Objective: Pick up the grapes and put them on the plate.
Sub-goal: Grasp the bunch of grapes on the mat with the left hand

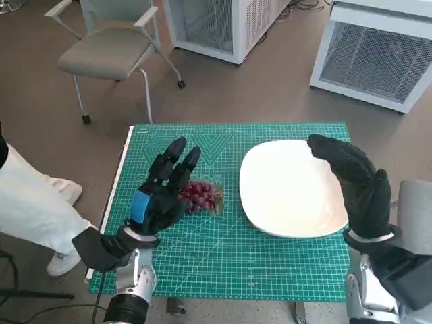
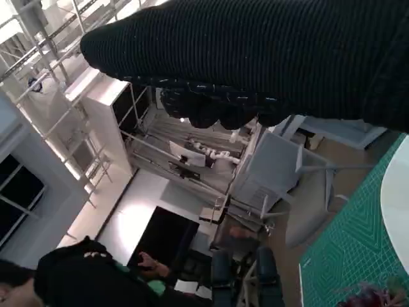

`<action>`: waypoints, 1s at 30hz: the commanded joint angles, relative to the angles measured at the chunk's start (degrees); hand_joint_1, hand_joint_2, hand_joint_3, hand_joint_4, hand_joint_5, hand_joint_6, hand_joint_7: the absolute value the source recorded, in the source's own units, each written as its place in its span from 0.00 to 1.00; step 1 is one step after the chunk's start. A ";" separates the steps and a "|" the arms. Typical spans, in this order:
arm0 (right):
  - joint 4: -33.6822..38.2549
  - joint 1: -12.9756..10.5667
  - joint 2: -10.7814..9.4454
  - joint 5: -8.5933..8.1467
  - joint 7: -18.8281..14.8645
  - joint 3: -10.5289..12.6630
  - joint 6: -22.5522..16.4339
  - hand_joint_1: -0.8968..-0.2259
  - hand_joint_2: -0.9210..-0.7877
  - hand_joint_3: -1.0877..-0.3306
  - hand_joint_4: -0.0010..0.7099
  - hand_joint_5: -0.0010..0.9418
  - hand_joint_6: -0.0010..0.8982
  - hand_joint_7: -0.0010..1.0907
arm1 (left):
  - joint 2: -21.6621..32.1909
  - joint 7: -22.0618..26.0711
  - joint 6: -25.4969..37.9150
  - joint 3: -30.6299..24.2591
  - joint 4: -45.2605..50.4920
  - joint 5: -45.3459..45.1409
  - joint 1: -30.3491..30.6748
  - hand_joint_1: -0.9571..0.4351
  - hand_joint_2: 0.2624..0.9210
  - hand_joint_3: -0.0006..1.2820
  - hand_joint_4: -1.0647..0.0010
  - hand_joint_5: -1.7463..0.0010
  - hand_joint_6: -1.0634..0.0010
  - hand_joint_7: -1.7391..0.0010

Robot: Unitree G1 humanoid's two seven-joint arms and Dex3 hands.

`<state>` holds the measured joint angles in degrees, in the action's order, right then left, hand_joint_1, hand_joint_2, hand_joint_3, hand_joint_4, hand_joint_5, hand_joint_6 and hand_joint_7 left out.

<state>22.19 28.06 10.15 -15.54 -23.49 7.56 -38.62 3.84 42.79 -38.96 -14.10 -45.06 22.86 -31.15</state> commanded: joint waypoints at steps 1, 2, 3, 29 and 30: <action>0.84 -0.31 0.14 0.05 -0.47 0.20 0.03 0.45 0.00 0.46 0.47 0.00 0.00 0.65 | -0.19 0.22 -0.63 0.00 1.02 0.42 0.78 0.30 1.00 0.16 0.77 1.00 0.81 0.89; 0.84 -0.31 0.13 0.07 -0.45 0.20 -0.01 0.45 0.00 0.46 0.47 0.00 0.00 0.65 | -0.19 0.22 -0.63 0.02 1.06 0.41 0.80 0.31 1.00 0.16 0.77 1.00 0.81 0.89; 0.84 -0.33 0.12 0.08 -0.44 0.20 -0.06 0.45 0.00 0.46 0.47 0.00 0.00 0.65 | -0.19 0.20 -0.63 0.03 1.09 0.38 0.82 0.31 1.00 0.16 0.77 1.00 0.81 0.89; 0.34 -0.74 0.19 0.38 -0.52 0.06 -0.39 0.44 0.00 0.45 0.47 0.00 0.00 0.65 | -0.17 0.75 -0.54 -0.06 1.28 0.58 1.15 0.31 1.00 0.17 0.78 1.00 0.79 0.93; 0.36 -0.73 0.20 0.29 -0.60 0.06 -0.36 0.44 0.00 0.45 0.47 0.00 0.00 0.65 | -0.13 0.70 -0.59 -0.06 1.29 0.52 1.15 0.31 1.00 0.17 0.78 1.00 0.79 0.93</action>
<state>22.29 28.05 10.15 -15.46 -23.55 7.66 -39.07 3.84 43.31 -38.98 -14.11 -44.52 22.88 -30.65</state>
